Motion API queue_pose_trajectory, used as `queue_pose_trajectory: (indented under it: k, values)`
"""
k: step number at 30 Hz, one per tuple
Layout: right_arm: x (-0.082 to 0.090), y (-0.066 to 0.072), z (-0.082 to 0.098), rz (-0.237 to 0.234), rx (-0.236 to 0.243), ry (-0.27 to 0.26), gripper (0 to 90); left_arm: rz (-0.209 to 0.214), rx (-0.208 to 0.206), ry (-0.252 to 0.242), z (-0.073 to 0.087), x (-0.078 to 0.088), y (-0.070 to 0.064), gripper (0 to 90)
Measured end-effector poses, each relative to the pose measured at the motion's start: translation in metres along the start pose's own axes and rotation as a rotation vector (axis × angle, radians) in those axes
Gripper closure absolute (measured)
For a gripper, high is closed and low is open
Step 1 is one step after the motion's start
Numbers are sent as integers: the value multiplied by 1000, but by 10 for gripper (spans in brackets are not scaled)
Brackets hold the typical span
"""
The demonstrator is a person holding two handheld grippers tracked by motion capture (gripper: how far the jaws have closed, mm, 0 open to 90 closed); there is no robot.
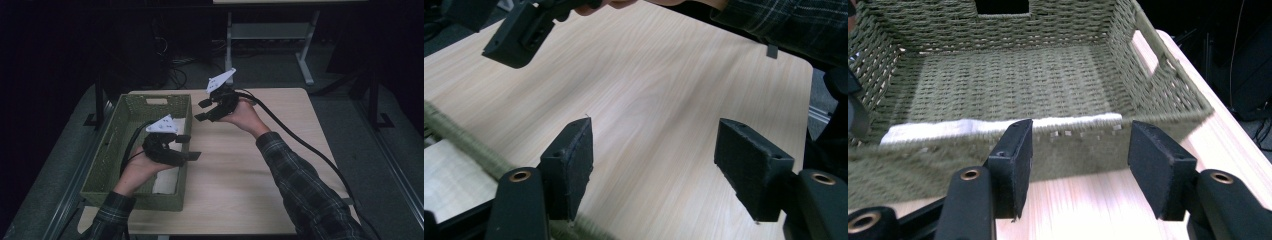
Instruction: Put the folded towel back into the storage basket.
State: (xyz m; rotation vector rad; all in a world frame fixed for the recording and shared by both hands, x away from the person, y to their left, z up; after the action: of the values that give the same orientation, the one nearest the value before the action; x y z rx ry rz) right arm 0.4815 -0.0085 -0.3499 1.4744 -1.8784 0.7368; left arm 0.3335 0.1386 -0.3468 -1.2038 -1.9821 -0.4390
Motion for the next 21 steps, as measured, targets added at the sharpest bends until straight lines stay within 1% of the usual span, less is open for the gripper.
queue_pose_trajectory:
  k: [5,9,12,13,17,20,21]
  values:
    - [10,-1,20,10,-28,-2,419,-5,-5,-4,-9,-13,-9,289]
    - [15,0,37,13,-54,-6,402,-11,-10,-14,-15,-24,-16,272]
    - [17,1,50,20,-71,7,391,-16,-22,-6,-19,-32,-22,258]
    - [18,1,56,23,-74,3,390,-16,-23,1,-20,-35,-23,254]
    - [21,2,72,22,-102,-8,376,-3,-18,-9,-23,-45,-32,243]
    - [20,2,83,31,-107,3,363,4,-20,-10,-24,-56,-38,225]
    - [19,3,87,33,-111,3,357,3,-28,-2,-24,-60,-41,214]
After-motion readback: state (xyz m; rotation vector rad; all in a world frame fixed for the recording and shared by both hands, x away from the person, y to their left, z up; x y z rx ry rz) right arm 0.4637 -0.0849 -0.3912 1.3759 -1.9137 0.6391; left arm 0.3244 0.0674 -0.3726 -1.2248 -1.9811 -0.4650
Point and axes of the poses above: each handheld gripper's, and its own axes: x roughly backward along the jaws, z roughly out of its underside, y roughly to its left, the point moved 4 cm from there along -x, roughly forward along the jaws, and after that the axes turned 13 degrees about y, right-handed, at the moved point
